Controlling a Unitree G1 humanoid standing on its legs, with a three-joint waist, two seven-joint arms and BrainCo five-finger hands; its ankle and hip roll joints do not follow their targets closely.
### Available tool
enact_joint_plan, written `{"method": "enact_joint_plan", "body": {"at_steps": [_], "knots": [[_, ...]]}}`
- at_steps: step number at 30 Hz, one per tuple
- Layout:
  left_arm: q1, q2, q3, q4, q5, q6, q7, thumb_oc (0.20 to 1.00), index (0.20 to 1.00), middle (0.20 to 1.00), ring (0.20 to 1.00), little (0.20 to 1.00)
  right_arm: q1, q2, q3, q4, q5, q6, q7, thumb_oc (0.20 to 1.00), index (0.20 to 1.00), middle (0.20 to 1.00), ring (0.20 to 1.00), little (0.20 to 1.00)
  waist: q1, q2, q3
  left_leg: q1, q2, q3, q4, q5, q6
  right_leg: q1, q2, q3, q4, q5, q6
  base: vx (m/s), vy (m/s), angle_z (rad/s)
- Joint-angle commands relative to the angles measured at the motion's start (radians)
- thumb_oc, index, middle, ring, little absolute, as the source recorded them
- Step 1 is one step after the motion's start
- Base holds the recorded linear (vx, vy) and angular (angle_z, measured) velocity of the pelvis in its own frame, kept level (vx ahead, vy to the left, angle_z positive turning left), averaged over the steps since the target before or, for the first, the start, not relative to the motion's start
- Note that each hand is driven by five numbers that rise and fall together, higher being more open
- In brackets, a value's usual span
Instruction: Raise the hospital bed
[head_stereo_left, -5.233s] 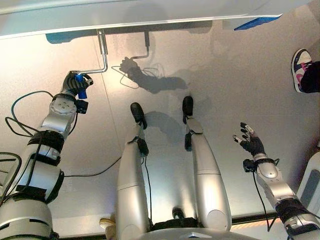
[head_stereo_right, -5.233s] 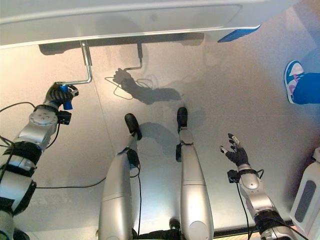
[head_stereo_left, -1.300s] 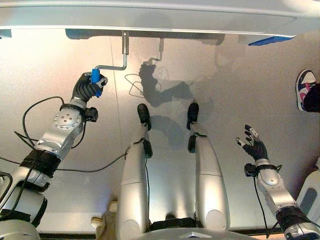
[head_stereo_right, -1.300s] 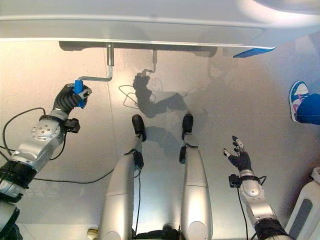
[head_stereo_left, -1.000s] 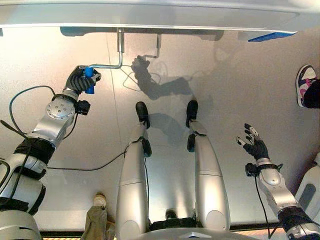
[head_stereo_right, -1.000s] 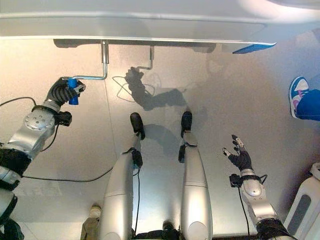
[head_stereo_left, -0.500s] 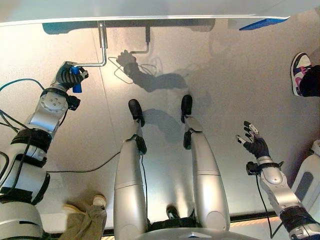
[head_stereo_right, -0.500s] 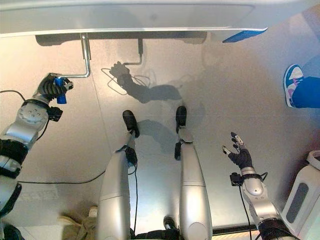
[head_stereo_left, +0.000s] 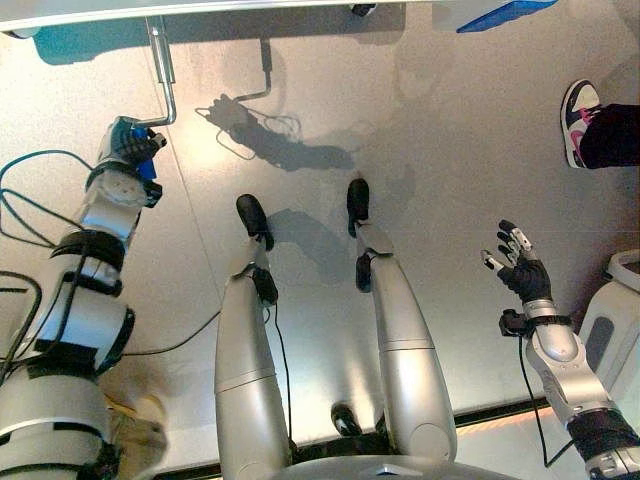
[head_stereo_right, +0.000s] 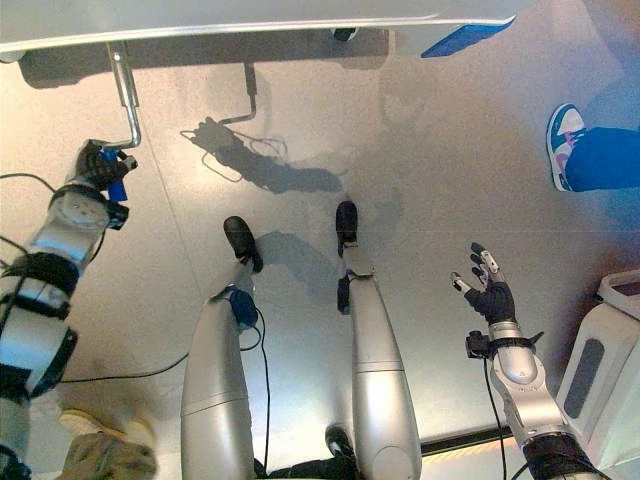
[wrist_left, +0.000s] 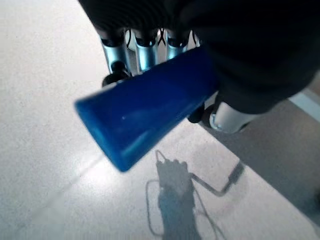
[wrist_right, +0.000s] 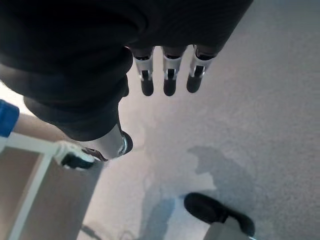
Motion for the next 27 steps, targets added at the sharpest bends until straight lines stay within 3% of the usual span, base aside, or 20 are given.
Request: {"method": "enact_joint_plan", "body": {"at_steps": [1, 6, 17, 22, 27], "knots": [[-0.010, -0.027, -0.003, 0.032, 0.042, -0.008, 0.016, 0.200, 0.200, 0.200, 0.200, 0.200, 0.050, -0.025, 0.032, -0.044, 0.042, -0.039, -0.006, 1.000, 1.000, 1.000, 1.000, 1.000, 0.001, -0.029, -0.022, 0.045, -0.011, -0.045, 0.103, -0.130, -0.014, 0.041, -0.066, 0.014, -0.015, 0.017, 0.104, 0.00, 0.000, 0.00], [-0.026, -0.182, -0.005, 0.033, 0.002, -0.016, 0.023, 0.200, 0.200, 0.200, 0.200, 0.200, 0.015, -0.020, 0.068, -0.044, 0.051, -0.037, -0.018, 1.000, 1.000, 1.000, 1.000, 1.000, -0.013, -0.044, -0.022, 0.048, -0.009, -0.044, 0.097, -0.127, -0.016, 0.038, -0.061, 0.016, -0.017, 0.020, 0.102, 0.00, -0.001, -0.01], [-0.086, -0.348, -0.035, 0.038, -0.023, -0.020, 0.032, 0.200, 0.200, 0.200, 0.200, 0.200, -0.010, -0.019, 0.091, -0.026, 0.056, -0.034, -0.028, 1.000, 1.000, 1.000, 1.000, 1.000, -0.034, -0.060, -0.022, 0.052, -0.003, -0.042, 0.090, -0.123, -0.020, 0.034, -0.057, 0.020, -0.019, 0.026, 0.100, 0.00, -0.003, -0.01], [-0.106, -0.442, -0.064, -0.048, -0.131, -0.073, 0.019, 0.200, 0.200, 0.200, 0.200, 0.200, -0.026, -0.011, 0.099, 0.002, 0.066, -0.035, -0.038, 1.000, 1.000, 1.000, 1.000, 1.000, -0.036, -0.058, -0.022, 0.063, -0.007, -0.041, 0.072, -0.115, -0.021, 0.039, -0.055, 0.020, -0.023, 0.031, 0.099, -0.01, -0.018, 0.03], [-0.078, -0.509, -0.120, -0.278, -0.325, -0.162, 0.009, 0.200, 0.200, 0.200, 0.200, 0.200, -0.030, -0.008, 0.078, 0.033, 0.064, -0.037, -0.061, 1.000, 1.000, 1.000, 1.000, 1.000, -0.023, -0.034, -0.022, 0.086, -0.023, -0.040, 0.028, -0.096, -0.024, 0.056, -0.069, 0.013, -0.039, 0.038, 0.100, -0.01, -0.018, 0.09]]}}
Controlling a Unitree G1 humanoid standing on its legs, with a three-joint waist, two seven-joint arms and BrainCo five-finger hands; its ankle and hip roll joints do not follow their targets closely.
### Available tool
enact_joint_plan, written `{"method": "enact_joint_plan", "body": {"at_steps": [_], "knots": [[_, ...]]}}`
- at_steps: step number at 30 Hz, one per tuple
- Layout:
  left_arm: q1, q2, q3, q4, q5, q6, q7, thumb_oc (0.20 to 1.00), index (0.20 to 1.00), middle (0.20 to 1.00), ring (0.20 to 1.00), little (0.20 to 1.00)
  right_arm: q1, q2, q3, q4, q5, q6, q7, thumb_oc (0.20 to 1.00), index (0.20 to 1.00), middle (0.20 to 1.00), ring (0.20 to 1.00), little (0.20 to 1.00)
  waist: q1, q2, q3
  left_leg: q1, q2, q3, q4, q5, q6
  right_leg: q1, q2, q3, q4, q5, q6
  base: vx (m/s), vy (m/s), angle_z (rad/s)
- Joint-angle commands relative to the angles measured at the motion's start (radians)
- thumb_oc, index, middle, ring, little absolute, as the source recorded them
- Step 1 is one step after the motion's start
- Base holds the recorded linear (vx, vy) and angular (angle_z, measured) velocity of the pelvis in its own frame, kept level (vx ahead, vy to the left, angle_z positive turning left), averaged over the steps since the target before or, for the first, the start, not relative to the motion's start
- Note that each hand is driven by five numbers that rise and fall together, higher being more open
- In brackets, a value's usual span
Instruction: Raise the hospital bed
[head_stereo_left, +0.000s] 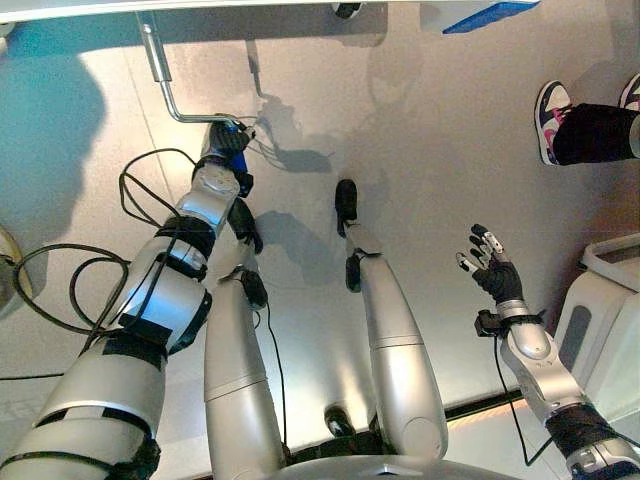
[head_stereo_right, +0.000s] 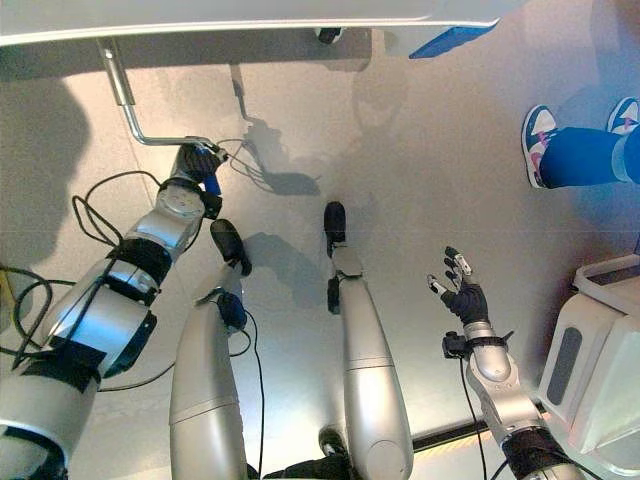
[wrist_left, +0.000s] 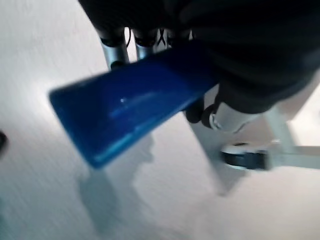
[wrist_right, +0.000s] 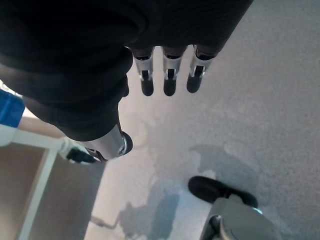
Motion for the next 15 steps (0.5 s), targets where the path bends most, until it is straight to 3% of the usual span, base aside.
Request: {"method": "enact_joint_plan", "body": {"at_steps": [1, 6, 8, 15], "knots": [[-0.033, -0.197, -0.077, -0.210, -0.105, -0.155, -0.061, 0.200, 0.200, 0.200, 0.200, 0.200, 0.016, -0.057, -0.033, 0.001, 0.026, -0.036, -0.038, 1.000, 1.000, 1.000, 1.000, 1.000, 0.022, 0.015, -0.017, 0.045, 0.015, -0.078, 0.046, -0.089, -0.065, 0.017, -0.033, -0.012, -0.004, 0.023, 0.066, -0.01, -0.007, 0.04], [0.029, -0.183, -0.095, -0.389, -0.246, -0.194, -0.095, 0.200, 0.200, 0.200, 0.200, 0.200, 0.020, -0.047, -0.050, 0.026, 0.014, -0.033, -0.055, 1.000, 1.000, 1.000, 1.000, 1.000, 0.038, 0.039, -0.017, 0.066, 0.002, -0.081, 0.014, -0.073, -0.068, 0.033, -0.041, -0.017, -0.010, 0.025, 0.067, 0.00, -0.018, 0.04], [0.069, -0.149, -0.112, -0.535, -0.329, -0.205, -0.126, 0.200, 0.200, 0.200, 0.200, 0.200, 0.024, -0.041, -0.067, 0.041, -0.001, -0.026, -0.069, 1.000, 1.000, 1.000, 1.000, 1.000, 0.054, 0.062, -0.017, 0.086, -0.008, -0.081, -0.014, -0.059, -0.072, 0.048, -0.050, -0.023, -0.011, 0.023, 0.067, 0.00, -0.027, 0.06], [0.125, -0.054, -0.119, -0.791, -0.469, -0.210, -0.181, 0.200, 0.200, 0.200, 0.200, 0.200, 0.033, -0.027, -0.092, 0.051, -0.031, -0.011, -0.079, 1.000, 1.000, 1.000, 1.000, 1.000, 0.083, 0.095, -0.017, 0.115, -0.027, -0.090, -0.047, -0.046, -0.074, 0.083, -0.064, -0.043, -0.016, 0.020, 0.068, 0.01, -0.017, 0.09]]}}
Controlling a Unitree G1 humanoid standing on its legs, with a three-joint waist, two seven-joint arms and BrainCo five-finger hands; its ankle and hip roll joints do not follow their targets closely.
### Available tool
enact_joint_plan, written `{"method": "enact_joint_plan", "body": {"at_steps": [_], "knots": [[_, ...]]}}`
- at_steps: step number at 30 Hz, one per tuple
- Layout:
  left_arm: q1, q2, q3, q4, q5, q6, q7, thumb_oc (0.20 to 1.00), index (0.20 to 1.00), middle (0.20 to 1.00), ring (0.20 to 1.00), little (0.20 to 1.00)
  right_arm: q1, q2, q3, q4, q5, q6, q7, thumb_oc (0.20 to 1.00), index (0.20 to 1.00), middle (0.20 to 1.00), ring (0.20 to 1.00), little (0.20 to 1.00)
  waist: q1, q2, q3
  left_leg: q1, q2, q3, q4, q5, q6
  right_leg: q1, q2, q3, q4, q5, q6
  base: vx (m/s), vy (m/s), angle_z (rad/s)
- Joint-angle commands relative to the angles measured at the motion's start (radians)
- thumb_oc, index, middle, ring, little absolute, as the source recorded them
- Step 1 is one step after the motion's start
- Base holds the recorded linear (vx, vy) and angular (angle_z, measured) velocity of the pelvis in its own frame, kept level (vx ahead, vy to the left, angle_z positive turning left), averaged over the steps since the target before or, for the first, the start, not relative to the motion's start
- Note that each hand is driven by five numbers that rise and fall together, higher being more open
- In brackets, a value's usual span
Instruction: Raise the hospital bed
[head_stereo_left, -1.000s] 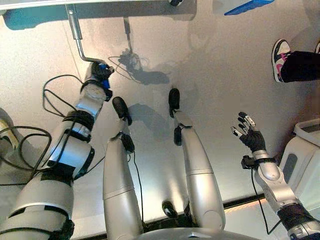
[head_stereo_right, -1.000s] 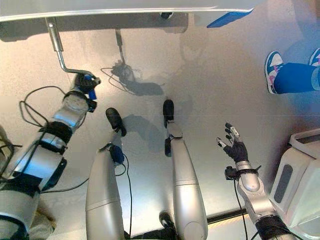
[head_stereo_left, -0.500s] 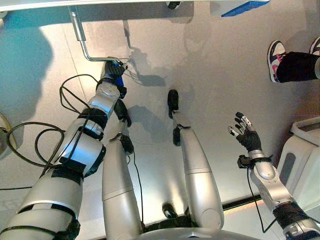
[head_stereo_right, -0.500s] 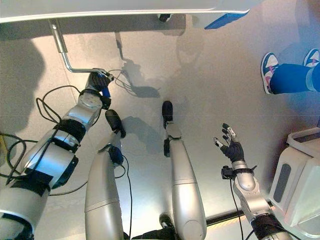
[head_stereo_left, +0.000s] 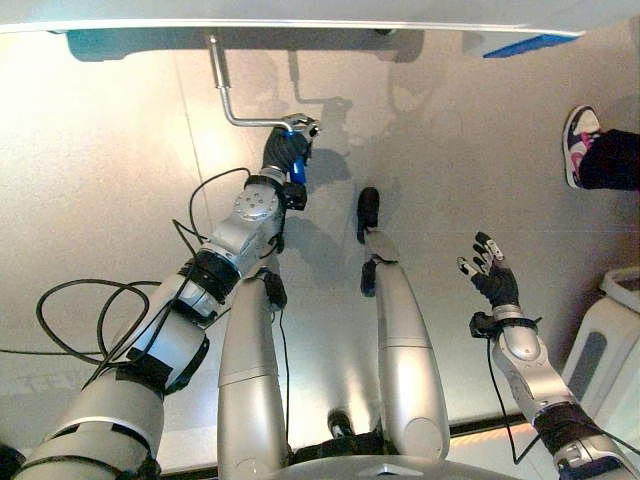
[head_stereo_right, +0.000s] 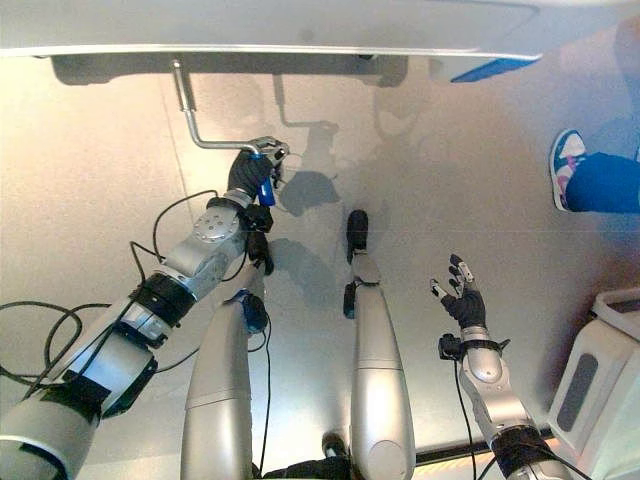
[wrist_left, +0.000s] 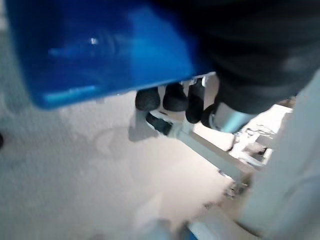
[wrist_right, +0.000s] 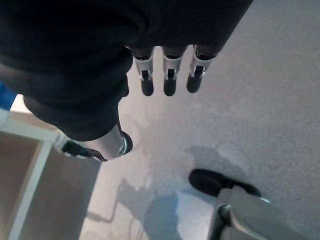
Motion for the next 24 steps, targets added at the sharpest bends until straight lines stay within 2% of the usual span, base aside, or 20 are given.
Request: {"method": "enact_joint_plan", "body": {"at_steps": [1, 7, 8, 10, 12, 20, 24], "knots": [[-0.065, -0.082, -0.027, -0.278, -0.039, -0.113, -0.114, 0.200, 0.200, 0.200, 0.200, 0.200, 0.063, -0.079, -0.082, -0.027, -0.030, -0.011, -0.020, 1.000, 1.000, 1.000, 1.000, 1.000, 0.023, 0.096, -0.018, 0.058, 0.029, -0.106, 0.020, -0.065, -0.096, 0.043, -0.010, -0.050, -0.002, 0.025, 0.037, 0.01, -0.009, 0.06], [0.045, 0.082, 0.058, -0.473, -0.125, -0.132, -0.141, 0.200, 0.200, 0.200, 0.200, 0.200, 0.090, -0.064, -0.106, -0.022, -0.051, -0.007, -0.016, 1.000, 1.000, 1.000, 1.000, 1.000, 0.043, 0.117, -0.018, 0.080, 0.018, -0.113, -0.001, -0.059, -0.097, 0.063, -0.024, -0.056, -0.005, 0.025, 0.039, 0.01, -0.001, 0.05], [0.046, 0.082, 0.059, -0.474, -0.125, -0.132, -0.140, 0.200, 0.200, 0.200, 0.200, 0.200, 0.090, -0.064, -0.106, -0.022, -0.051, -0.007, -0.016, 1.000, 1.000, 1.000, 1.000, 1.000, 0.043, 0.117, -0.018, 0.080, 0.018, -0.113, -0.001, -0.059, -0.097, 0.063, -0.024, -0.056, -0.005, 0.025, 0.039, 0.00, 0.000, 0.00], [0.131, 0.159, 0.123, -0.553, -0.163, -0.148, -0.153, 0.200, 0.200, 0.200, 0.200, 0.200, 0.097, -0.054, -0.113, -0.014, -0.056, -0.004, -0.011, 1.000, 1.000, 1.000, 1.000, 1.000, 0.058, 0.125, -0.018, 0.084, 0.012, -0.116, -0.006, -0.057, -0.096, 0.073, -0.029, -0.061, -0.007, 0.025, 0.040, 0.00, 0.006, 0.03], [0.196, 0.195, 0.172, -0.596, -0.177, -0.156, -0.156, 0.200, 0.200, 0.200, 0.200, 0.200, 0.102, -0.049, -0.113, -0.009, -0.063, -0.001, -0.009, 1.000, 1.000, 1.000, 1.000, 1.000, 0.062, 0.130, -0.018, 0.090, 0.009, -0.114, -0.010, -0.056, -0.097, 0.079, -0.033, -0.063, -0.009, 0.026, 0.041, 0.01, 0.019, 0.10], [0.366, 0.319, 0.339, -0.676, -0.175, -0.185, -0.158, 0.200, 0.200, 0.200, 0.200, 0.200, 0.116, -0.055, -0.127, 0.006, -0.077, 0.004, 0.006, 1.000, 1.000, 1.000, 1.000, 1.000, 0.085, 0.147, -0.018, 0.115, -0.004, -0.120, -0.019, -0.056, -0.097, 0.110, -0.049, -0.067, -0.016, 0.024, 0.043, 0.00, 0.027, 0.06], [0.409, 0.432, 0.409, -0.663, -0.150, -0.193, -0.150, 0.200, 0.200, 0.200, 0.200, 0.200, 0.128, -0.072, -0.141, 0.008, -0.078, 0.000, 0.016, 1.000, 1.000, 1.000, 1.000, 1.000, 0.091, 0.156, -0.018, 0.115, -0.009, -0.120, -0.006, -0.064, -0.095, 0.115, -0.054, -0.064, -0.005, 0.019, 0.044, 0.00, 0.015, 0.01]]}}
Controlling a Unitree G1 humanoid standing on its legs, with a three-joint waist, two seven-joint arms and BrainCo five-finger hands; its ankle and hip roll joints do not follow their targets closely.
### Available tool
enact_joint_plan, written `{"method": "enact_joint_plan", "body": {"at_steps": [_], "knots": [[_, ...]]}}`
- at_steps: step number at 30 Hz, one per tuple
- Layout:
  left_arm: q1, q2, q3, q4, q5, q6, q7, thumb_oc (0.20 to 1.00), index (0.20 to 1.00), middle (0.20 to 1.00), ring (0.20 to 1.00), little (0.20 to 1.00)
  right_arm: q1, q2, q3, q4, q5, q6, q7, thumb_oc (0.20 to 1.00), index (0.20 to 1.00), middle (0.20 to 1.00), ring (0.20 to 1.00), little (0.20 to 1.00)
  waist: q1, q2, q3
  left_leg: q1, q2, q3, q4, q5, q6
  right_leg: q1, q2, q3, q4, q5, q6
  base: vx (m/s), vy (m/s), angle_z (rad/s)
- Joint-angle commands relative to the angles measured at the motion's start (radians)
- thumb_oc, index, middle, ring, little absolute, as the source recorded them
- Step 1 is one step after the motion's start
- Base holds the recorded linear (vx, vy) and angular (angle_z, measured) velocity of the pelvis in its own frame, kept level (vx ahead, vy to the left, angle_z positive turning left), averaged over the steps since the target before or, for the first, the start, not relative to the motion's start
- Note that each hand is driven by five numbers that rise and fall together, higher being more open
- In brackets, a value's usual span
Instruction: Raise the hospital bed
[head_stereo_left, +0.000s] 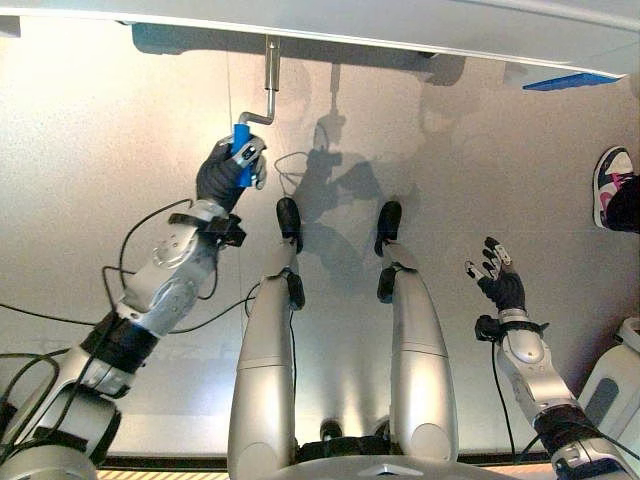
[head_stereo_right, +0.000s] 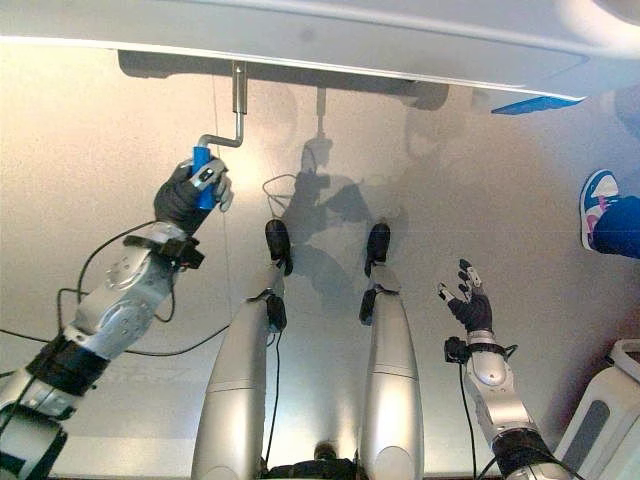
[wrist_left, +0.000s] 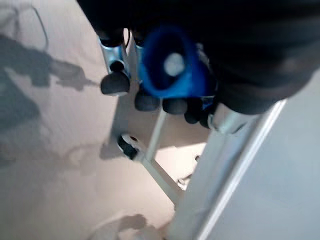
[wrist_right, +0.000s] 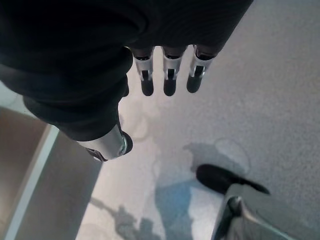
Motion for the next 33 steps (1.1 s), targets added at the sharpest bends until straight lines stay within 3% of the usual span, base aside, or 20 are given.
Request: {"method": "enact_joint_plan", "body": {"at_steps": [1, 2, 8, 15, 18, 23, 33], "knots": [[-0.030, 0.060, 0.184, -0.197, 0.045, -0.165, -0.050, 0.200, 0.200, 0.200, 0.200, 0.200, 0.111, -0.084, -0.075, -0.035, -0.017, -0.010, 0.007, 1.000, 1.000, 1.000, 1.000, 1.000, -0.005, 0.106, -0.025, 0.046, 0.008, -0.073, 0.057, -0.097, -0.070, 0.063, -0.033, -0.020, -0.036, 0.058, 0.064, 0.01, 0.038, 0.01], [-0.013, 0.119, 0.217, -0.188, 0.069, -0.172, -0.045, 0.200, 0.200, 0.200, 0.200, 0.200, 0.118, -0.094, -0.085, -0.036, -0.017, -0.012, 0.012, 1.000, 1.000, 1.000, 1.000, 1.000, 0.000, 0.112, -0.025, 0.044, 0.007, -0.072, 0.064, -0.101, -0.069, 0.062, -0.036, -0.018, -0.035, 0.059, 0.066, 0.00, 0.000, 0.00], [0.017, 0.232, 0.279, -0.092, 0.153, -0.172, -0.029, 0.200, 0.200, 0.200, 0.200, 0.200, 0.144, -0.109, -0.093, -0.039, -0.020, -0.016, 0.030, 1.000, 1.000, 1.000, 1.000, 1.000, 0.003, 0.123, -0.025, 0.042, 0.008, -0.065, 0.077, -0.107, -0.066, 0.064, -0.036, -0.014, -0.038, 0.059, 0.066, 0.00, 0.043, -0.03], [-0.036, 0.317, 0.261, 0.062, 0.257, -0.160, 0.008, 0.200, 0.200, 0.200, 0.200, 0.200, 0.161, -0.126, -0.094, -0.064, -0.028, -0.018, 0.042, 1.000, 1.000, 1.000, 1.000, 1.000, 0.000, 0.122, -0.025, 0.032, 0.012, -0.055, 0.080, -0.108, -0.064, 0.056, -0.035, -0.005, -0.051, 0.068, 0.071, 0.00, 0.020, -0.02], [-0.114, 0.335, 0.205, 0.146, 0.315, -0.139, 0.021, 0.200, 0.200, 0.200, 0.200, 0.200, 0.162, -0.134, -0.091, -0.067, -0.025, -0.018, 0.046, 1.000, 1.000, 1.000, 1.000, 1.000, -0.011, 0.118, -0.025, 0.030, 0.017, -0.050, 0.078, -0.107, -0.064, 0.055, -0.033, -0.001, -0.059, 0.073, 0.072, 0.00, 0.000, 0.00], [-0.331, 0.396, 0.027, 0.315, 0.357, -0.095, -0.004, 0.200, 0.200, 0.200, 0.200, 0.200, 0.177, -0.151, -0.093, -0.085, -0.007, -0.013, 0.052, 1.000, 1.000, 1.000, 1.000, 1.000, -0.028, 0.117, -0.025, 0.034, 0.021, -0.034, 0.067, -0.105, -0.067, 0.057, -0.030, 0.008, -0.093, 0.092, 0.084, 0.00, 0.000, 0.00], [-0.458, 0.407, -0.070, 0.595, 0.451, -0.033, -0.038, 0.200, 0.200, 0.200, 0.200, 0.200, 0.185, -0.148, -0.079, -0.101, 0.001, -0.005, 0.059, 1.000, 1.000, 1.000, 1.000, 1.000, -0.048, 0.124, -0.025, 0.028, 0.030, -0.007, 0.078, -0.119, -0.057, 0.049, -0.025, 0.020, -0.116, 0.110, 0.093, 0.03, 0.027, -0.11]]}}
